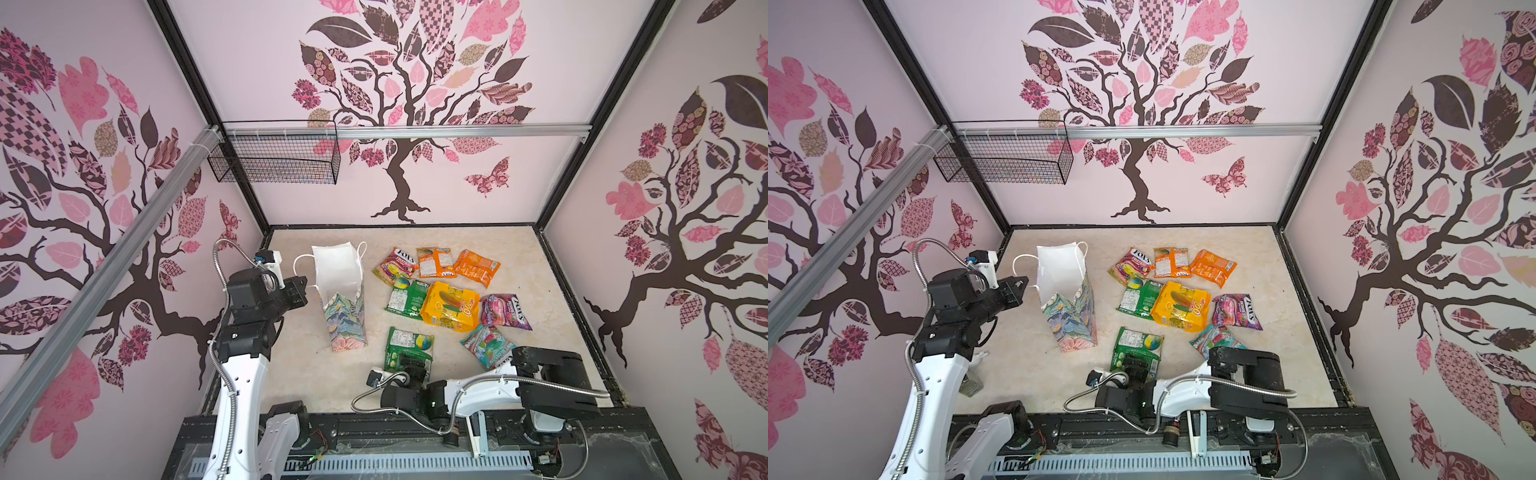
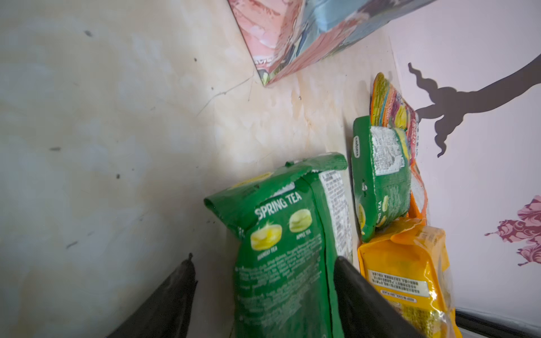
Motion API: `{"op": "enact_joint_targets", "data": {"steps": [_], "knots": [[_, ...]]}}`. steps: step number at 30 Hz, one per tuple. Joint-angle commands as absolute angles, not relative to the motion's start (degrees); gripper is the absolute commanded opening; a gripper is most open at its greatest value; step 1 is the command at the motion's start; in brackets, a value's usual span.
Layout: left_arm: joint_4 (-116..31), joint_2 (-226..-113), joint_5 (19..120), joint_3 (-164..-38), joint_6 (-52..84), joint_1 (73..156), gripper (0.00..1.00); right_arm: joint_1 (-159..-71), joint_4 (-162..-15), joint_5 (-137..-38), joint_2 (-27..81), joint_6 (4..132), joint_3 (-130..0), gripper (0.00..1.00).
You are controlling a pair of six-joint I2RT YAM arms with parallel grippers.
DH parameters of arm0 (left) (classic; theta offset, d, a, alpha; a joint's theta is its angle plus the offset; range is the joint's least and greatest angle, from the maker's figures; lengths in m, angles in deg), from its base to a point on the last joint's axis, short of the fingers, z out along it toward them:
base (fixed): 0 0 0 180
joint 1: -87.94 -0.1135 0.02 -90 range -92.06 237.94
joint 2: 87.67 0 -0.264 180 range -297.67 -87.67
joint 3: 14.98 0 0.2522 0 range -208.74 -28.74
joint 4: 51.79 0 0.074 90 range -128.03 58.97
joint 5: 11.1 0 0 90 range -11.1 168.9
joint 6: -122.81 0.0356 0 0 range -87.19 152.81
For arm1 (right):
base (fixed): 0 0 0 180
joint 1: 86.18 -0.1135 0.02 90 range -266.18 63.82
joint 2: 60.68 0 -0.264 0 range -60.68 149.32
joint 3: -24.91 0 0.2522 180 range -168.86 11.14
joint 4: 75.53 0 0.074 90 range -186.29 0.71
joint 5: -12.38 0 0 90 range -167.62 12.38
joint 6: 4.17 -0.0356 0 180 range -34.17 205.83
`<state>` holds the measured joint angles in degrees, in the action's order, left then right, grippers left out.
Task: Place the snacks into the paper bag
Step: 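Lower the right gripper onto the green Spring Tea candy bag nearest the robot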
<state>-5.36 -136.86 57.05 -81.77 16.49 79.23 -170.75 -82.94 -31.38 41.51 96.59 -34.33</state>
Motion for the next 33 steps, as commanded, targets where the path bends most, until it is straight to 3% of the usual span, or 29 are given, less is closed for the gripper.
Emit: {"op": "enact_joint_targets", "data": {"steps": [1, 8, 21, 33], "knots": [[-4.6, -135.5, 57.2, -83.0, 16.8, 79.2, 0.0, -170.7, -80.2, -28.3, 44.9, 96.5, -35.5, 0.77], [-4.4, -136.3, 56.2, -83.4, 15.6, 79.2, 0.0, -170.7, -78.4, -26.7, 45.9, 96.4, -35.2, 0.64], [-5.3, -133.0, 56.6, -80.4, 14.8, 79.5, 0.0, -170.3, -72.0, -27.7, 43.0, 96.0, -32.0, 0.0], [-4.7, -130.5, 60.5, -79.7, 15.1, 79.4, 0.0, -169.3, -71.0, -34.8, 30.3, 91.0, -27.3, 0.0]]}}
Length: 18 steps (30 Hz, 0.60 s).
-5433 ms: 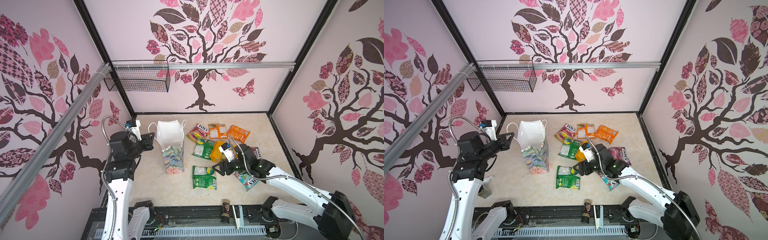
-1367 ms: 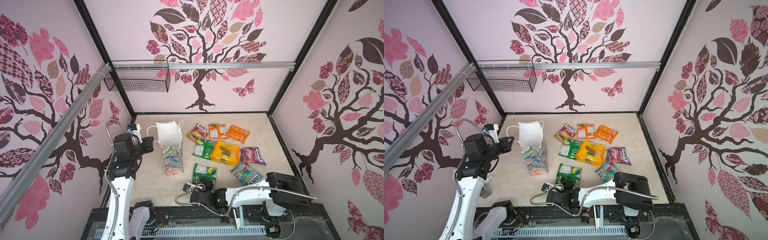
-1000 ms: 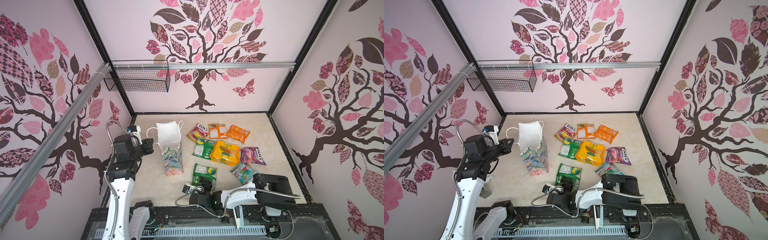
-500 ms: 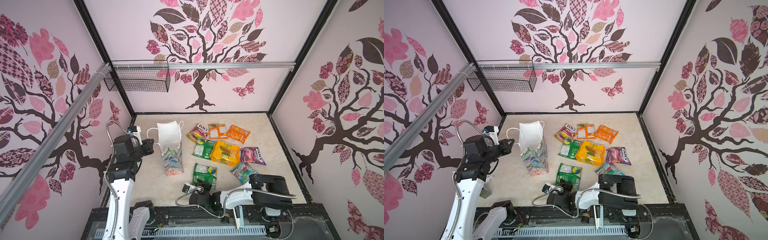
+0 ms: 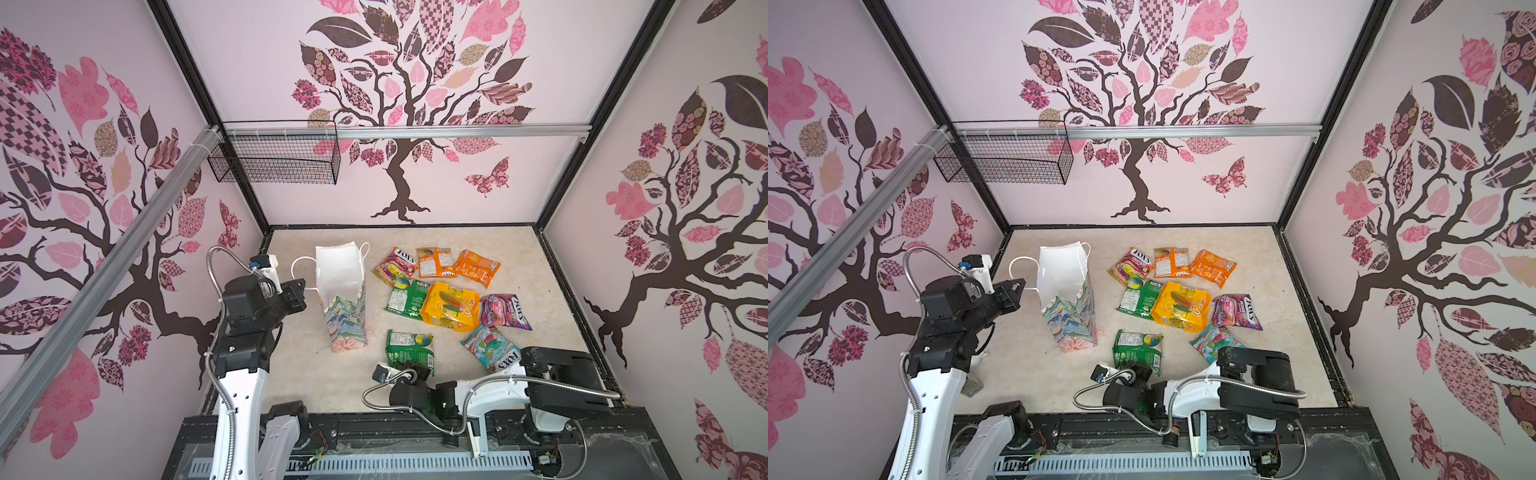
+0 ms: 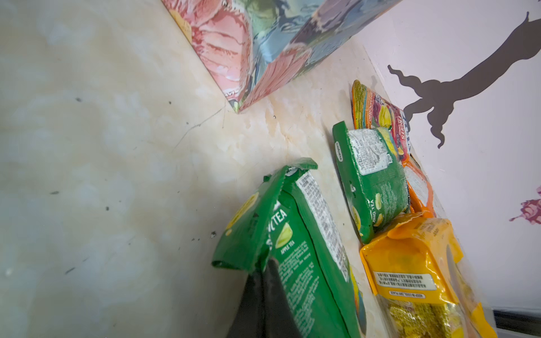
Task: Place the snacks into the paper bag
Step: 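Lower the right gripper onto the green Spring Tea candy bag nearest the robot, then lift the green candy bag with the right gripper toward the paper bag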
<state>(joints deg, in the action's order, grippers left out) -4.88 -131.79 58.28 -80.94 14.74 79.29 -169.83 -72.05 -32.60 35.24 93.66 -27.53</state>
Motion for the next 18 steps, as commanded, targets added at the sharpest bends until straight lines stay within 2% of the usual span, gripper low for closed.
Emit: {"op": "enact_joint_targets", "data": {"steps": [1, 10, 18], "knots": [[-4.7, -130.2, 60.9, -79.7, 15.1, 79.3, 0.0, -169.0, -71.2, -35.5, 29.0, 90.5, -27.1, 0.0], [-4.5, -130.2, 60.9, -79.8, 15.3, 78.7, 0.0, -162.9, -75.2, -44.2, 13.9, 84.5, -25.6, 0.0], [-4.5, -130.1, 60.9, -79.9, 15.4, 78.7, 0.0, -162.3, -76.3, -47.4, 4.6, 83.7, -25.6, 0.0]]}}
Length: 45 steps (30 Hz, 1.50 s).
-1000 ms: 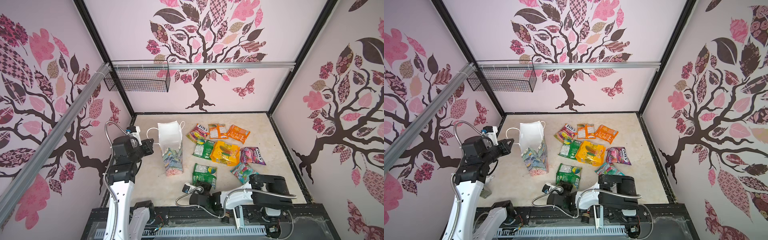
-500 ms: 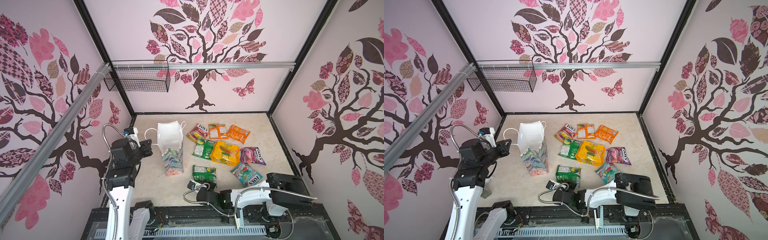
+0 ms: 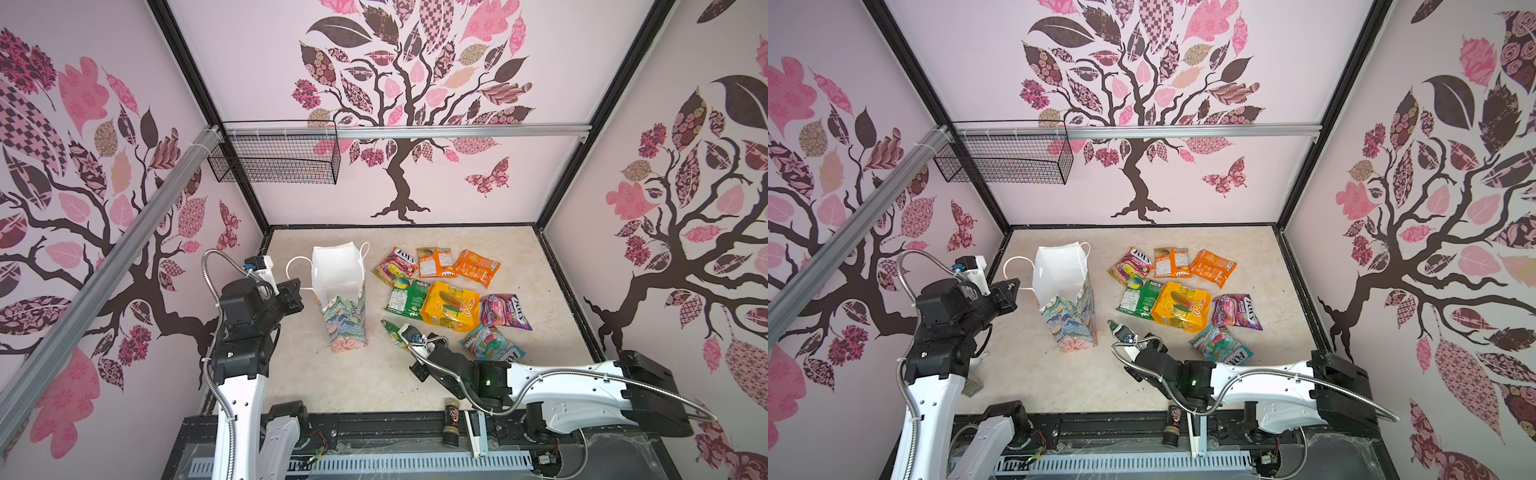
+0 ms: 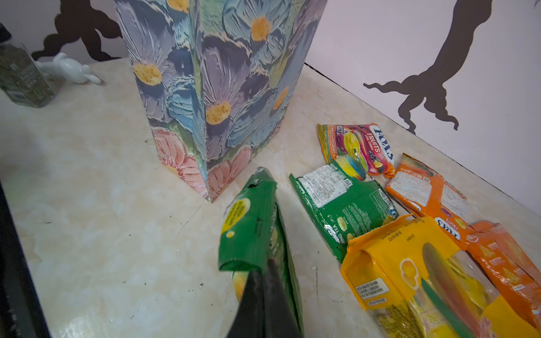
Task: Place the snacks into the paper bag
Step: 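Lift the green candy bag with the right gripper toward the paper bag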
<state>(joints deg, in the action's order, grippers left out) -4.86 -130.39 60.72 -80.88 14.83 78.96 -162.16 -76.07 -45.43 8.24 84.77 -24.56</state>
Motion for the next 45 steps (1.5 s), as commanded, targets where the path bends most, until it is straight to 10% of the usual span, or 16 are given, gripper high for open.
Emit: {"op": "enact_joint_targets", "data": {"steps": [1, 45], "knots": [[-4.5, -130.0, 60.8, -79.9, 15.4, 78.7, 0.0, -162.3, -76.5, -47.9, 3.9, 83.7, -25.9, 0.0], [-5.7, -128.8, 60.1, -79.4, 15.0, 78.4, 0.03, -162.3, -75.4, -58.4, 14.2, 91.6, -65.1, 0.0]]}}
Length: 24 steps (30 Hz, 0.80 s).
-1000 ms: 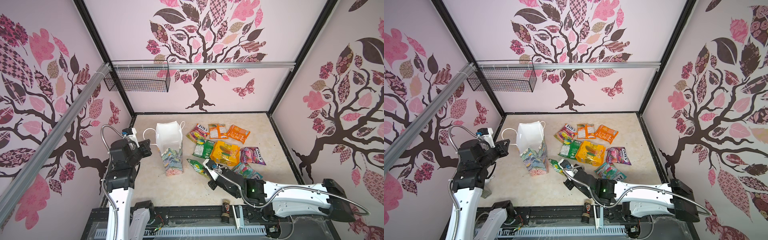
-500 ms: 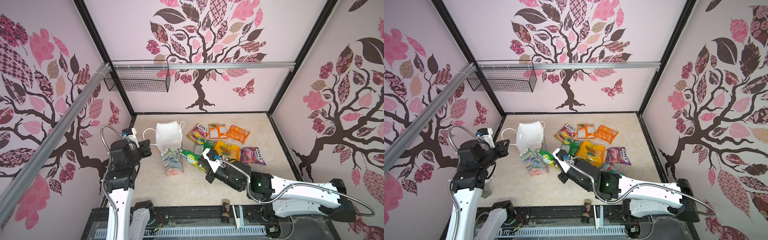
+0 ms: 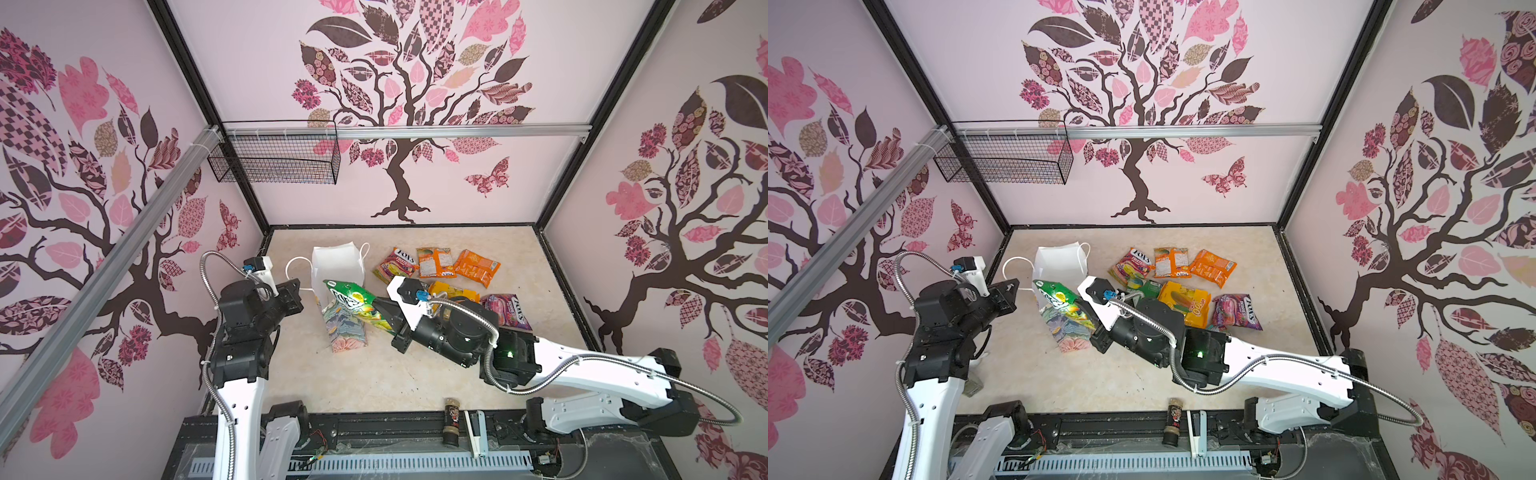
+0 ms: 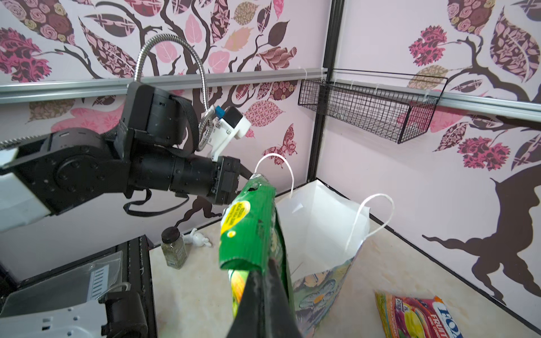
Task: Place the snacks into the paper bag
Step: 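Lift the green candy bag with the right gripper toward the paper bag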
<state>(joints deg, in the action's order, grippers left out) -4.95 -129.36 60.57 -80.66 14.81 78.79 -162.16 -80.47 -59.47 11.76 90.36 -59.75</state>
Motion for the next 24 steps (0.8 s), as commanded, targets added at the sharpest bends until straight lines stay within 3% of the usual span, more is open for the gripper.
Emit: {"op": "enact_joint_targets", "data": {"steps": [1, 8, 13, 17, 24], "knots": [[-5.8, -128.9, 60.1, -79.4, 14.9, 78.3, 0.06, -162.3, -75.0, -57.8, 15.3, 91.7, -66.4, 0.0], [-6.5, -128.9, 58.7, -79.0, 14.5, 77.9, 0.14, -162.3, -71.0, -51.5, 23.1, 95.3, -73.6, 0.0], [-6.9, -128.9, 57.3, -78.8, 14.4, 77.8, 0.45, -162.0, -70.5, -49.9, 29.6, 98.8, -78.9, 0.0], [-7.8, -128.8, 55.9, -78.4, 14.1, 77.7, 0.59, -160.5, -73.0, -49.8, 33.6, 98.9, -82.9, 0.0], [-7.6, -130.2, 54.9, -78.7, 14.0, 77.6, 0.61, -157.0, -72.9, -50.8, 35.5, 95.0, -83.5, 0.0]]}}
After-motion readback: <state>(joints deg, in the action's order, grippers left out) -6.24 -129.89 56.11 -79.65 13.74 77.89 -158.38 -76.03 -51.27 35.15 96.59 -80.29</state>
